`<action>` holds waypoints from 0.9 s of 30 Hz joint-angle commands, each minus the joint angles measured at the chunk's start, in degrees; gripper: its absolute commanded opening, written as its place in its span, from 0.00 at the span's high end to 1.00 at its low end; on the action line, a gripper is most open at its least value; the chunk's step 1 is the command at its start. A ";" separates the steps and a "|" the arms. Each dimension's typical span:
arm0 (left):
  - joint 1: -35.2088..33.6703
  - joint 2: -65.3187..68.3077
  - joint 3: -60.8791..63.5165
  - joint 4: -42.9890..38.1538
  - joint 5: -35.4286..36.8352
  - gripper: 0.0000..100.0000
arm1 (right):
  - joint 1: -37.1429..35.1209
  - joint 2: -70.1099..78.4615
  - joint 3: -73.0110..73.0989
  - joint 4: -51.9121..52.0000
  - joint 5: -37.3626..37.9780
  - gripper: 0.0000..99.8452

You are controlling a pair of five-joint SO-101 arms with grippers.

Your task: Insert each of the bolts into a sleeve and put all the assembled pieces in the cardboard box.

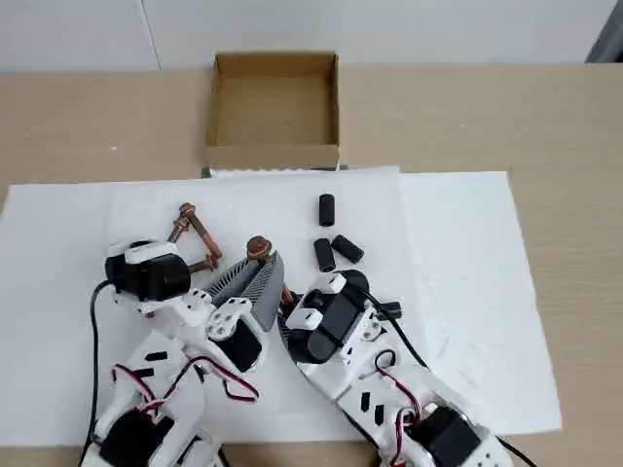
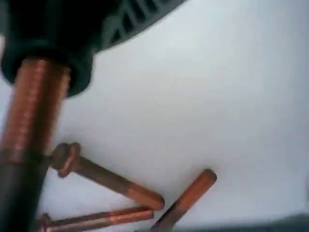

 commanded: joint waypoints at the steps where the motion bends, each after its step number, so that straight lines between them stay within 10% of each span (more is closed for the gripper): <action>1: 1.49 -0.53 0.13 -0.97 0.35 0.99 | -0.48 -0.40 -0.70 -1.71 0.35 1.00; 27: 2.81 -0.62 -1.27 10.29 -15.56 0.94 | -0.13 -0.48 -0.79 -1.89 0.35 1.00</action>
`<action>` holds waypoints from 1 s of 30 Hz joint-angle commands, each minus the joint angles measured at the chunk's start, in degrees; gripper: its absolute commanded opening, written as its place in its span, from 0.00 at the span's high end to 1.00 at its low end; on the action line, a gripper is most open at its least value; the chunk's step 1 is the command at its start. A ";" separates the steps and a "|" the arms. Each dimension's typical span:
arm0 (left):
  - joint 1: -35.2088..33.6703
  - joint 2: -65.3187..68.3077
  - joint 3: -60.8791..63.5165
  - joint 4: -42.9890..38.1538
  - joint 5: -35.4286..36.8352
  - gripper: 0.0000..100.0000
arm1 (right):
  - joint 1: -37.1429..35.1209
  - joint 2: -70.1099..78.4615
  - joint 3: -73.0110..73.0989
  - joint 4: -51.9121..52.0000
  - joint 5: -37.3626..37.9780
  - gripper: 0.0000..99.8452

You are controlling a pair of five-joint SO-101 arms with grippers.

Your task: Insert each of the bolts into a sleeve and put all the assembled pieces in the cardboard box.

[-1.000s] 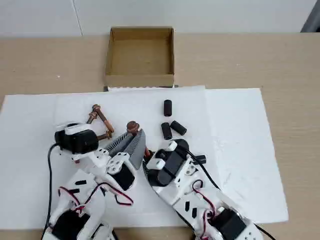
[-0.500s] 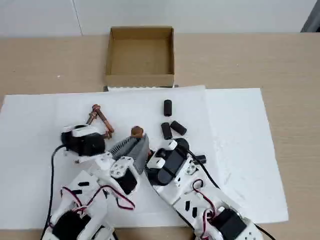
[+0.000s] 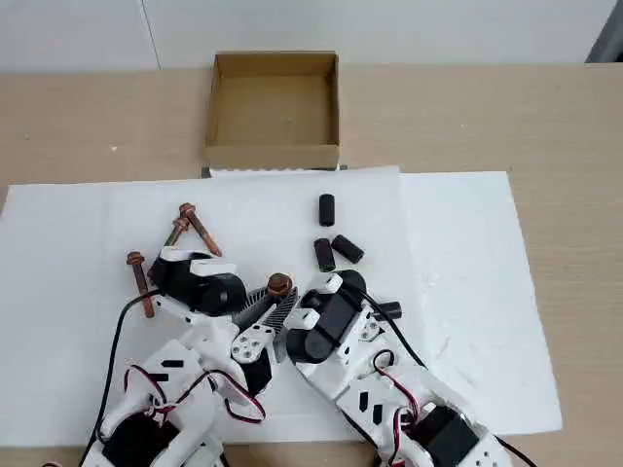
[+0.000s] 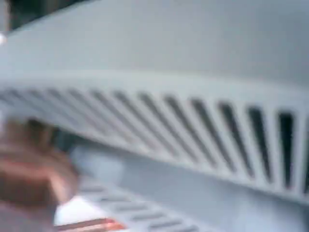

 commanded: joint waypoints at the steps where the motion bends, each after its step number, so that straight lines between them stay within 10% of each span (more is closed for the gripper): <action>1: -3.16 -0.26 -1.63 -1.05 -2.99 0.92 | -0.04 -0.57 -0.88 -1.89 0.44 1.00; 19: -4.75 -0.18 -6.99 -1.05 -3.08 0.83 | -0.04 -0.57 -0.53 -1.80 0.44 1.00; 30: -10.11 -0.09 -8.04 -0.97 -4.04 0.99 | 10.68 -0.57 -0.70 -1.45 0.26 1.00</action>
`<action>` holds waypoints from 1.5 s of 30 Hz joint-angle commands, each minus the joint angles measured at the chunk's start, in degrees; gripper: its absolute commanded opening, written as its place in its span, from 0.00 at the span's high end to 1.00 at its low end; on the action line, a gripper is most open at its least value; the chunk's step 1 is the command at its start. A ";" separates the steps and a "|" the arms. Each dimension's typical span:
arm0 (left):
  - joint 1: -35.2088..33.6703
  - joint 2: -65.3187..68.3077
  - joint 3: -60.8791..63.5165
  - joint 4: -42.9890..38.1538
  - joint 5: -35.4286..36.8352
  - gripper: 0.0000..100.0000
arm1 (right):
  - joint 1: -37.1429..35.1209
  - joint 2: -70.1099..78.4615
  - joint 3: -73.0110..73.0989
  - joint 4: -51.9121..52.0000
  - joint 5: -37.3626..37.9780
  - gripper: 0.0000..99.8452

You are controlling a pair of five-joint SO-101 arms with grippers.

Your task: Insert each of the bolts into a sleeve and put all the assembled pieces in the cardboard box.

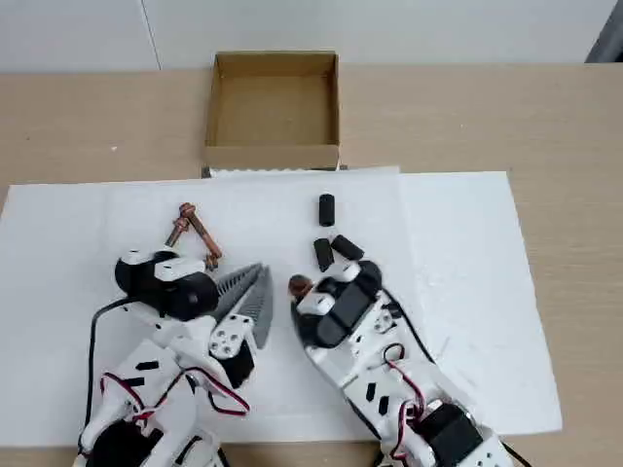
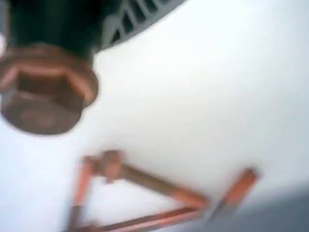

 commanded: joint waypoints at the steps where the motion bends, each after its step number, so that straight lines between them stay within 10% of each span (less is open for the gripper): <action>1: -4.75 -0.26 -1.27 -0.62 -2.64 0.99 | 4.53 -0.57 -0.62 -1.45 0.09 1.00; 10: -21.80 -0.35 9.10 -0.62 -18.37 0.99 | 17.80 -0.40 -0.35 3.21 -4.75 1.00; 19: -23.56 -0.35 16.92 -0.70 -22.33 0.99 | 20.62 3.56 -4.66 1.01 -5.27 1.00; 45: -23.47 -0.35 21.67 -0.62 -22.33 0.99 | 20.88 97.80 -85.63 -7.16 -0.70 1.00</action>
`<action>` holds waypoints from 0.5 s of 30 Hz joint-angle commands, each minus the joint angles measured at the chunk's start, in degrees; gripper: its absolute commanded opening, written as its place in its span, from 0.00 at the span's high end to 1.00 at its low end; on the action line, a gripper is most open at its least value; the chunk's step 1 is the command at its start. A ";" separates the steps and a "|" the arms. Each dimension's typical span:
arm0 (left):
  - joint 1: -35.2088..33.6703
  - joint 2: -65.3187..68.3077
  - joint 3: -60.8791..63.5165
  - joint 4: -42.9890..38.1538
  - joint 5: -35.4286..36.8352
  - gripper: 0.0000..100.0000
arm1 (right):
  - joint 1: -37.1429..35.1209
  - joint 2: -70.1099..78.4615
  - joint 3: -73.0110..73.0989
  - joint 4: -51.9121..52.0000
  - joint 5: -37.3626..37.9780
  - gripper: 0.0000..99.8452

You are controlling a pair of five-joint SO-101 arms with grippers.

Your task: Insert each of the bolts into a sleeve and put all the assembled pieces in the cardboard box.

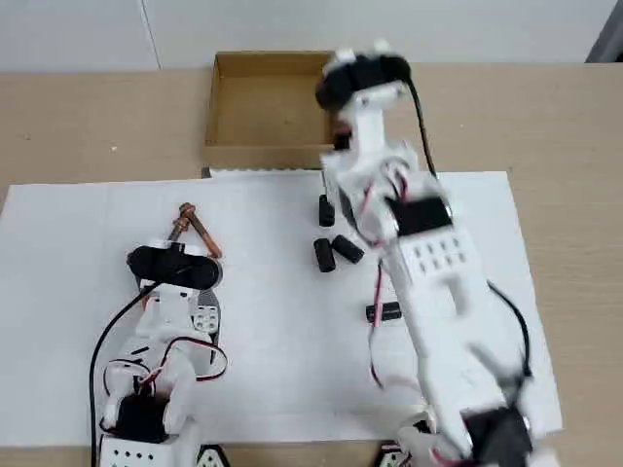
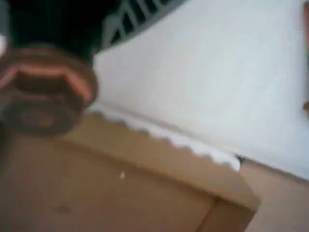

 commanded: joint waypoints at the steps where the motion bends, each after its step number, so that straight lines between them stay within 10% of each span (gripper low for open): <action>1: 0.09 -0.44 -0.40 -0.62 -0.26 0.99 | 0.66 10.42 -16.88 -1.89 1.76 1.00; 15: 0.09 -0.44 -0.40 -0.62 -0.26 0.99 | 0.66 46.73 -55.82 -1.98 5.10 0.99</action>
